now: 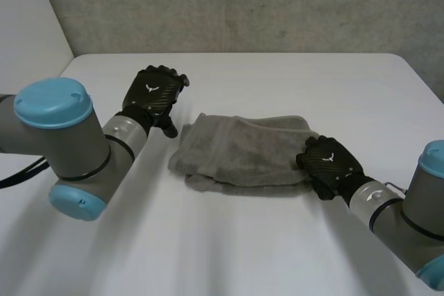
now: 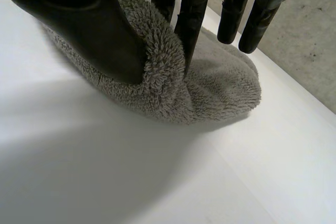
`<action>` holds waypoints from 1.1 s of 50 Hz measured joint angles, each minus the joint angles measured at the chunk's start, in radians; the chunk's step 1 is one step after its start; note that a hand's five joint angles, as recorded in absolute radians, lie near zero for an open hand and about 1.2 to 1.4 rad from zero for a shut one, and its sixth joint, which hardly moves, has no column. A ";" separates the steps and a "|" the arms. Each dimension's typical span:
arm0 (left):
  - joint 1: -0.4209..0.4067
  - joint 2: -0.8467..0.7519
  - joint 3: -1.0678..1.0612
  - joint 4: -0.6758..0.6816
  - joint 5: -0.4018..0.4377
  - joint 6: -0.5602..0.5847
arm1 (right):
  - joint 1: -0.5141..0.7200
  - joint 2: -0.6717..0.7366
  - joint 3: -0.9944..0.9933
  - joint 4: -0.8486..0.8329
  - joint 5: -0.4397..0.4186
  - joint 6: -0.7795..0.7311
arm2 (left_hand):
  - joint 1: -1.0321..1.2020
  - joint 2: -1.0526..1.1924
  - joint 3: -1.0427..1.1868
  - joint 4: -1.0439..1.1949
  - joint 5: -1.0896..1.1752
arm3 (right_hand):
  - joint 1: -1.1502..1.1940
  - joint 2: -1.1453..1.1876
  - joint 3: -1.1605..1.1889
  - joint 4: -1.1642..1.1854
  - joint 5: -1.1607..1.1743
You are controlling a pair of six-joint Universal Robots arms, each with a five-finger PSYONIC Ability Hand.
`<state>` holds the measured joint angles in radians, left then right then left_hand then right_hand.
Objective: Fold the towel.
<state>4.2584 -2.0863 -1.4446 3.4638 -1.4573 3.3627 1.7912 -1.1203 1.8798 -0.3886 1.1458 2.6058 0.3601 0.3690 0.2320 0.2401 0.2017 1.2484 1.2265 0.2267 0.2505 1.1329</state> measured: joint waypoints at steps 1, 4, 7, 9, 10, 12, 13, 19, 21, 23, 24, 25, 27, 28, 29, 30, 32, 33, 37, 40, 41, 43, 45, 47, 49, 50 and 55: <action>0.000 0.005 -0.006 0.000 0.000 0.000 | -0.001 -0.001 0.002 0.002 -0.004 0.000 | 0.000 -0.001 0.000 0.000 0.000 | 0.000 0.000 0.000 0.000 0.000; 0.004 0.022 -0.030 0.000 0.000 0.000 | -0.007 -0.010 0.013 0.023 -0.027 0.000 | 0.000 -0.001 0.000 0.000 -0.002 | 0.000 0.000 0.000 0.000 0.000; 0.011 0.037 -0.055 0.000 0.000 0.000 | -0.031 -0.024 0.027 0.065 -0.064 -0.006 | 0.000 -0.001 0.000 0.000 -0.003 | 0.000 0.000 0.000 0.000 0.000; 0.015 0.046 -0.069 0.000 0.001 0.001 | -0.053 -0.033 0.033 0.091 -0.085 -0.014 | 0.000 -0.001 0.000 0.000 -0.004 | 0.000 0.000 0.000 0.000 0.000; 0.020 0.055 -0.085 0.000 0.001 0.001 | -0.083 -0.044 0.038 0.120 -0.109 -0.028 | 0.000 -0.001 0.000 0.000 -0.004 | 0.000 0.000 0.000 0.000 0.000; 0.028 0.066 -0.104 0.000 0.002 0.002 | -0.125 -0.063 0.041 0.159 -0.140 -0.053 | 0.000 -0.001 0.000 0.000 -0.004 | 0.000 0.000 0.000 0.000 0.000; 0.034 0.073 -0.118 0.000 0.003 0.002 | -0.155 -0.077 0.039 0.187 -0.161 -0.073 | 0.000 -0.001 0.000 0.000 -0.004 | 0.001 0.000 0.000 0.000 0.000; 0.065 0.115 -0.179 0.000 0.009 0.003 | -0.292 -0.146 -0.020 0.344 -0.241 -0.206 | 0.000 -0.001 0.000 0.000 -0.004 | 0.011 0.000 0.000 0.000 0.000; 0.071 0.125 -0.190 0.000 0.016 0.002 | -0.314 -0.158 -0.056 0.393 -0.254 -0.240 | 0.000 -0.001 0.000 0.000 -0.004 | 0.011 0.000 0.000 0.000 0.000; 0.075 0.132 -0.199 0.000 0.024 0.001 | -0.319 -0.163 -0.096 0.437 -0.262 -0.264 | 0.000 -0.001 0.000 0.000 -0.004 | 0.011 0.000 0.000 0.000 0.000; 0.077 0.136 -0.202 0.000 0.029 0.001 | -0.312 -0.164 -0.127 0.465 -0.266 -0.276 | 0.000 -0.001 0.000 0.000 -0.004 | 0.011 0.000 0.000 0.000 0.000; 0.079 0.138 -0.203 0.000 0.033 0.000 | -0.295 -0.162 -0.156 0.487 -0.267 -0.283 | 0.000 -0.001 0.000 0.000 -0.004 | 0.011 0.000 0.000 0.000 0.000; 0.080 0.142 -0.203 0.001 0.038 -0.001 | -0.238 -0.151 -0.211 0.518 -0.264 -0.290 | 0.000 -0.001 0.000 0.000 -0.004 | 0.010 0.000 0.000 0.000 0.000; 0.081 0.143 -0.201 0.001 0.040 -0.001 | -0.203 -0.143 -0.236 0.527 -0.259 -0.291 | 0.000 -0.001 0.000 0.000 -0.004 | 0.013 0.000 0.000 0.000 0.000; 0.081 0.143 -0.200 0.001 0.041 -0.001 | -0.165 -0.135 -0.257 0.532 -0.254 -0.291 | 0.000 -0.001 0.000 0.000 -0.004 | 0.017 0.000 0.000 0.000 0.000; 0.081 0.143 -0.199 0.001 0.042 -0.001 | -0.143 -0.130 -0.268 0.534 -0.249 -0.291 | 0.000 -0.001 0.000 0.000 -0.004 | 0.017 0.000 0.000 0.000 0.000; 0.081 0.144 -0.195 0.002 0.042 -0.002 | -0.060 -0.112 -0.305 0.537 -0.228 -0.289 | 0.000 -0.001 0.000 0.000 -0.004 | 0.017 0.011 0.000 0.000 0.000; 0.080 0.144 -0.192 0.002 0.041 -0.002 | -0.008 -0.101 -0.326 0.537 -0.211 -0.288 | 0.000 -0.001 0.000 0.000 -0.004 | 0.020 0.012 0.000 0.000 0.000; 0.079 0.145 -0.187 0.008 0.038 -0.005 | 0.183 -0.047 -0.397 0.519 -0.134 -0.274 | 0.000 -0.001 0.000 0.000 -0.004 | 0.020 0.012 0.000 0.000 0.000; 0.079 0.146 -0.183 0.015 0.036 -0.017 | 0.287 -0.003 -0.435 0.497 -0.094 -0.255 | 0.000 -0.001 0.000 0.000 -0.004 | 0.020 0.012 0.000 0.000 0.000; 0.079 0.147 -0.182 0.018 0.035 -0.025 | 0.324 0.017 -0.448 0.486 -0.080 -0.246 | 0.000 -0.001 0.000 0.000 -0.004 | 0.020 0.012 0.000 0.000 0.000; 0.079 0.147 -0.178 0.021 0.034 -0.040 | 0.376 0.054 -0.468 0.466 -0.058 -0.230 | 0.000 -0.001 0.000 0.000 -0.004 | 0.020 0.012 0.000 0.000 0.000; 0.079 0.147 -0.174 0.024 0.034 -0.055 | 0.418 0.091 -0.484 0.444 -0.037 -0.215 | 0.000 -0.001 0.000 0.000 -0.005 | 0.025 0.012 0.000 0.000 0.000; 0.079 0.147 -0.169 0.026 0.033 -0.070 | 0.454 0.132 -0.499 0.416 -0.009 -0.199 | -0.001 -0.001 0.000 0.000 -0.006 | 0.025 0.012 0.000 0.000 0.000; 0.080 0.147 -0.167 0.027 0.033 -0.078 | 0.470 0.155 -0.505 0.397 0.010 -0.191 | -0.001 -0.001 0.000 0.000 -0.007 | 0.025 0.012 0.000 0.000 0.000; 0.080 0.147 -0.165 0.027 0.033 -0.082 | 0.478 0.169 -0.508 0.382 0.023 -0.186 | -0.001 -0.001 0.000 0.000 -0.007 | 0.025 0.012 0.000 0.000 0.000; 0.080 0.147 -0.162 0.027 0.032 -0.087 | 0.491 0.196 -0.504 0.334 0.055 -0.174 | -0.001 -0.001 0.000 0.000 -0.008 | 0.024 0.011 0.000 0.000 0.004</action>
